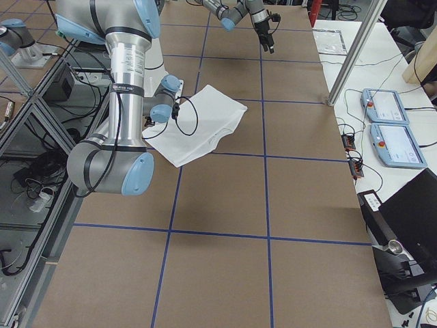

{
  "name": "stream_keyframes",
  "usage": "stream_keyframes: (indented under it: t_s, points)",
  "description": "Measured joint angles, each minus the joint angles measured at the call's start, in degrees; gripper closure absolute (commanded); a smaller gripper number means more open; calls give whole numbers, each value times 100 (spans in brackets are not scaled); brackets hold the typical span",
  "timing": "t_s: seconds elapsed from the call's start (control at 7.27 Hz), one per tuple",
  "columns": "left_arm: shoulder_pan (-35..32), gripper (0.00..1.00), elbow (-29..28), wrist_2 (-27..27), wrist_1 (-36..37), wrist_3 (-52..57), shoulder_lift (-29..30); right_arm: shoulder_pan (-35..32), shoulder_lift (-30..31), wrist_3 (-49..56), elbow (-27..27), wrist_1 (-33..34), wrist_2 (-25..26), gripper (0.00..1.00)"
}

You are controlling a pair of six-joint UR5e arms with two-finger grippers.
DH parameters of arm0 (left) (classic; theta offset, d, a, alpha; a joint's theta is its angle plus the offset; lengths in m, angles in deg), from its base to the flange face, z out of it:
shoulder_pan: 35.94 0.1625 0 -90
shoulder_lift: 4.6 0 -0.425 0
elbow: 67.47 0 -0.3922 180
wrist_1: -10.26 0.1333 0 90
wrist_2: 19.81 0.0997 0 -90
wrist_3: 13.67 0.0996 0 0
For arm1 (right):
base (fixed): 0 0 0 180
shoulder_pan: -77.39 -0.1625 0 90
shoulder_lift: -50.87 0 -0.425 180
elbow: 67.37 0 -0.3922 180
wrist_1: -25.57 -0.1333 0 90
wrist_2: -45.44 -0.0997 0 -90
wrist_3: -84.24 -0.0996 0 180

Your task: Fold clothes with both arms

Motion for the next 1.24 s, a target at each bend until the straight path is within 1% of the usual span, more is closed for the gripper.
stream_keyframes:
  t_s: [0.14,0.28,0.55,0.69,0.83,0.96,1.1,1.24]
  points:
    - [248,0,66,-82,6,-21,-16,-434,-154,3,16,-27,-18,0]
    - [639,0,238,-125,21,-201,-89,-920,-278,25,77,-43,-27,0]
    - [1468,1,639,-127,83,-1003,-305,-1734,-537,67,187,-52,-34,0]
    - [1867,1,857,-87,256,-1377,-414,-2073,-693,73,196,-53,-38,0]
    - [2245,5,1023,16,507,-1679,-468,-2294,-825,75,185,-53,-38,0]
    - [2587,5,1099,157,666,-1961,-472,-2425,-929,76,168,-53,-35,0]
    - [2857,5,1093,259,731,-2181,-457,-2499,-1007,76,157,-51,-31,0]
    - [2991,5,1009,328,741,-2270,-438,-2531,-1057,75,151,-48,-24,0]
